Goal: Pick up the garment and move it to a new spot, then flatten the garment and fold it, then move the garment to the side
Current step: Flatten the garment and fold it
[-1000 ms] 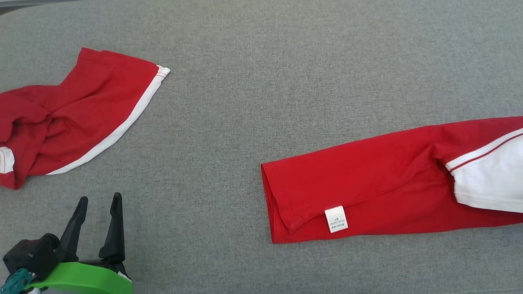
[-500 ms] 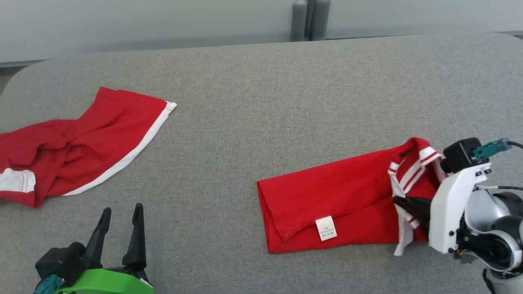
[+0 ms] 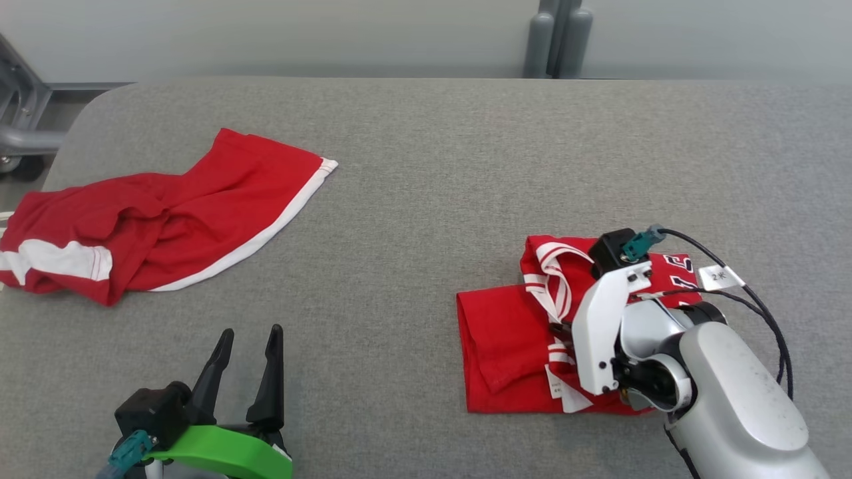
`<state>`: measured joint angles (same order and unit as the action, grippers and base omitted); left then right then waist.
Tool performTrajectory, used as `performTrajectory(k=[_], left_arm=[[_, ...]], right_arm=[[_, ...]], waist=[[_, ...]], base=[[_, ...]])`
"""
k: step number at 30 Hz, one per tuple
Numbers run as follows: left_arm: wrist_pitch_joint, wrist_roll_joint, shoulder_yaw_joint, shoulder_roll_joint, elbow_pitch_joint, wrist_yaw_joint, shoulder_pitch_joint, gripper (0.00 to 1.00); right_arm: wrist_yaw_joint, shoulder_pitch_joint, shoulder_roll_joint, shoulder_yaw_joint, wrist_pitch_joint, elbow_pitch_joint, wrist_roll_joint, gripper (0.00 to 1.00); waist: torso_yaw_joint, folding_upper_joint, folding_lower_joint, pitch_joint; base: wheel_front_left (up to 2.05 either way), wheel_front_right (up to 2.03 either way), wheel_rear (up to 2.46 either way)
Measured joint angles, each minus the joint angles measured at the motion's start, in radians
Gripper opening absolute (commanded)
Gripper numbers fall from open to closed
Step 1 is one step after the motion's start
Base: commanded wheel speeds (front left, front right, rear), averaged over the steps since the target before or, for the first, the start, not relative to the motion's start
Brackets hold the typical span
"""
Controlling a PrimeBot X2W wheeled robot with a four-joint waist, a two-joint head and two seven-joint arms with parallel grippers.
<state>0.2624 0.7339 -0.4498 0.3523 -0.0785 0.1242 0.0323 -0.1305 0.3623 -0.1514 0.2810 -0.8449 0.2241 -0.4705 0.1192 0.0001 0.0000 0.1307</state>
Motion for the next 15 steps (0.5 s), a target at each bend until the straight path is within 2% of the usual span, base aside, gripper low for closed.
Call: performTrajectory(k=[8,15], left_arm=[[0.0,0.0,-0.002,-0.015,-0.055,-0.019,0.011,1.0],[0.0,0.0,0.012,-0.014,-0.062,-0.02,0.011,1.0]], right_arm=[[0.0,0.055,0.036,0.108,0.024,0.091,0.006,0.0],[0.0,0.059,0.026,0.166,0.028,0.103,-0.02,0.0]], waist=[[0.055,0.0,0.0,0.009],[0.054,0.0,0.0,0.003]], base=[[0.0,0.0,0.0],[0.0,0.0,0.0]])
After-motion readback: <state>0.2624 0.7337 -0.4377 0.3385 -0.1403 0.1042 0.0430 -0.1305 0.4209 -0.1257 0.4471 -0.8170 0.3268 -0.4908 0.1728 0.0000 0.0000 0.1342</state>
